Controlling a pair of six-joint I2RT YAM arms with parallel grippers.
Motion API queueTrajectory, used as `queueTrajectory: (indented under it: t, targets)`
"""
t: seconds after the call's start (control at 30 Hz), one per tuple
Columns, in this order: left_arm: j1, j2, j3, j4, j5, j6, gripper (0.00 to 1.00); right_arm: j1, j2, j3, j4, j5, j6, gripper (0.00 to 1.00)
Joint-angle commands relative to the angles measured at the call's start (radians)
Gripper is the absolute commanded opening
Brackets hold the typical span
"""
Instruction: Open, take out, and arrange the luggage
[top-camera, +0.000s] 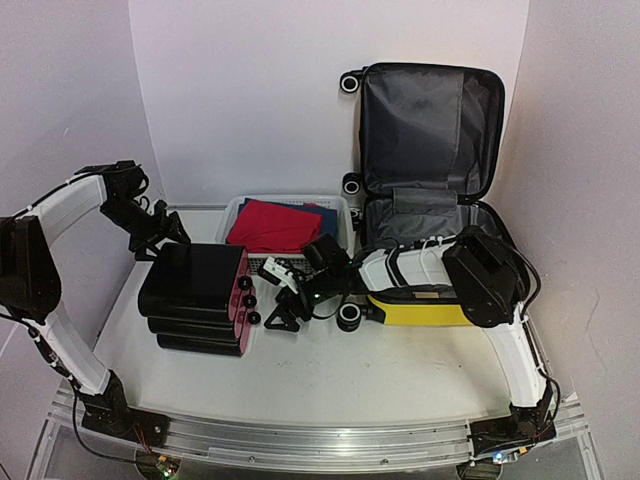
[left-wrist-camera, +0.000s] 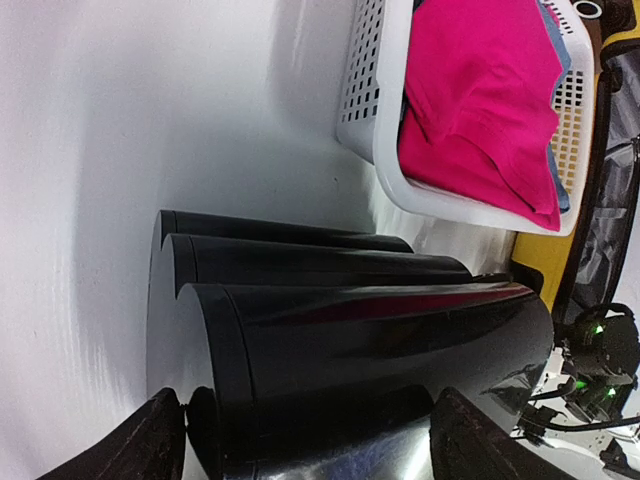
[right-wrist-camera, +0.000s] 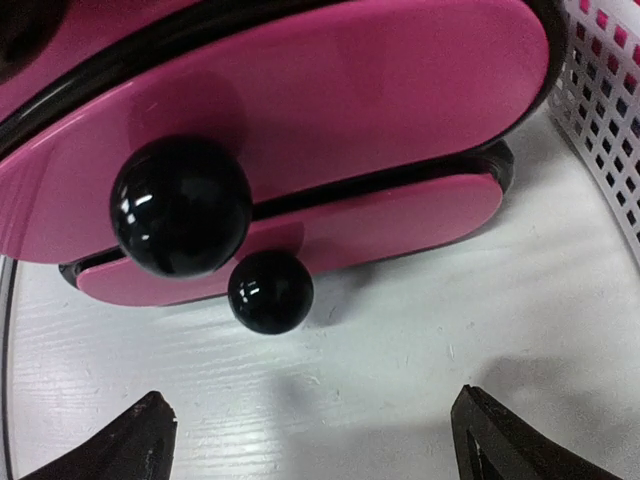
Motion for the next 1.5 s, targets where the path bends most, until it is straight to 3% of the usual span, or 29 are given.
queueTrajectory:
  t: [0.0,0.47,0.7,1.47]
  targets:
    - [-0.004,-0.017,0.019,-0.010,0.066,0.062,0.83,0.005,0.049,0.066,0.127,-0.053,-0.023,0.96]
    - [-0.022,-0.044,-0.044,0.014,0.131,0.046,0.82,0.040,0.122,0.065,0.293,-0.073,0.027,0.70]
    - [-0.022,-0.042,-0.055,0.020,0.134,0.041,0.82,0.053,0.146,0.073,0.344,-0.053,0.124,0.50]
    - [-0.022,-0.027,-0.044,0.023,0.103,0.057,0.83,0.051,0.013,-0.070,0.352,0.013,0.154,0.26]
